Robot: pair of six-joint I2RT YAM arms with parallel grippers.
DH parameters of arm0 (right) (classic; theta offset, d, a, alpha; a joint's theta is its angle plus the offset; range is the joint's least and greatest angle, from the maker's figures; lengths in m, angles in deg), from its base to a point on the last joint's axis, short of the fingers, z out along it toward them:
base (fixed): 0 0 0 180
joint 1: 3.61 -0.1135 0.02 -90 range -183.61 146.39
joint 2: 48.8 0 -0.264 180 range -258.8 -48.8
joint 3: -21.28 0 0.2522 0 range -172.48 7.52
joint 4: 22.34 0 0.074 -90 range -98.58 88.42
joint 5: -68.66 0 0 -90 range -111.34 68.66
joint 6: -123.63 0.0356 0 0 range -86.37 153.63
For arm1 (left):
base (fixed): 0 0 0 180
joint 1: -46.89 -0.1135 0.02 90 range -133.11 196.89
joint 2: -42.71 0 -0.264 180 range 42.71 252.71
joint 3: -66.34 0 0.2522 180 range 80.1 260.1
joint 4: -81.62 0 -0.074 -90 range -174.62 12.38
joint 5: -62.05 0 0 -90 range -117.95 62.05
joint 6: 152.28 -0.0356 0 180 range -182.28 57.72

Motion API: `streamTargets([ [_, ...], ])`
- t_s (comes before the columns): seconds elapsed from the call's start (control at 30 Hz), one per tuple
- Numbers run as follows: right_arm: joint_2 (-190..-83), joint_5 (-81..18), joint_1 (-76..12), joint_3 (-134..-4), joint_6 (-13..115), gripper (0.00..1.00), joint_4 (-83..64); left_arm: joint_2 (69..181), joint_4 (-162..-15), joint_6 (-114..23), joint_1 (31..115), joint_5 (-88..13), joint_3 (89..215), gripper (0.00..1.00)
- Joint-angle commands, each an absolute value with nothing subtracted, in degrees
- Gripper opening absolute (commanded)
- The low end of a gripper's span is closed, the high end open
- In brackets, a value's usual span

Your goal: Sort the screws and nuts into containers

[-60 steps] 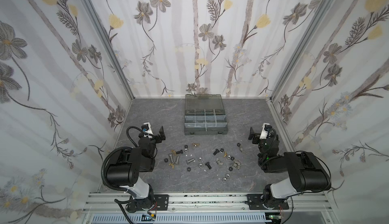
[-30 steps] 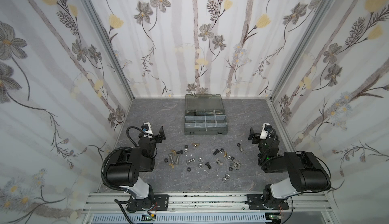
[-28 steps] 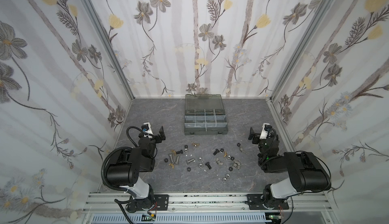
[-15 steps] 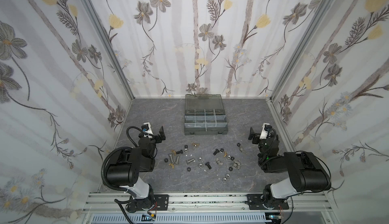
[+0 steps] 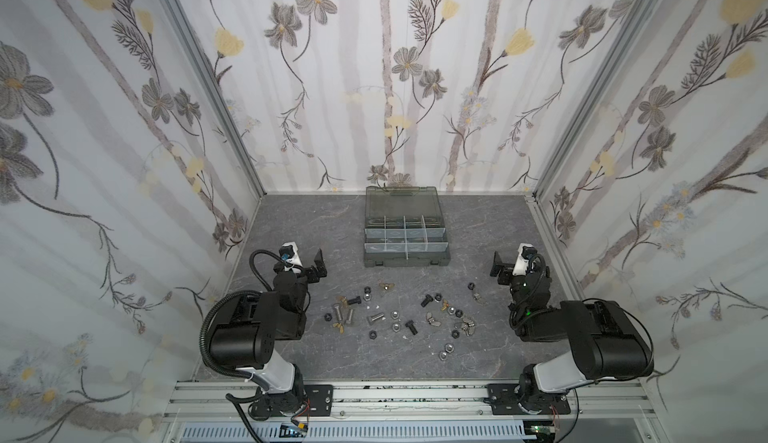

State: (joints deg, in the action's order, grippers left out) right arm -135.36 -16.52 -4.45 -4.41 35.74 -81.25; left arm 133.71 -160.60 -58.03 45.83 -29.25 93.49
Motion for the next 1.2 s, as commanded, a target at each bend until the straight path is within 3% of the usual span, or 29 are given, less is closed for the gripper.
streamTargets([
  [0.0,-135.30,-16.93,-4.50,-4.39,35.89,1.00,-83.05,133.59,-161.40,-58.42,45.85,-29.18,93.77,1.00],
  [0.77,-134.21,-14.66,-4.49,-4.77,36.80,1.00,-81.88,132.99,-158.79,-58.17,46.14,-27.00,95.11,1.00],
  [0.9,-124.95,-14.19,-4.65,-10.08,36.78,1.00,-65.29,126.43,-137.09,-56.72,46.43,-21.76,104.48,1.00],
  [1.03,-115.00,-15.98,-4.75,-21.12,42.66,1.00,-38.83,117.17,-124.75,-57.88,47.47,-24.21,113.30,1.00],
  [1.17,-113.46,-18.54,-5.58,-33.48,49.37,0.85,-10.90,112.43,-103.48,-59.38,48.42,-25.57,127.62,1.00],
])
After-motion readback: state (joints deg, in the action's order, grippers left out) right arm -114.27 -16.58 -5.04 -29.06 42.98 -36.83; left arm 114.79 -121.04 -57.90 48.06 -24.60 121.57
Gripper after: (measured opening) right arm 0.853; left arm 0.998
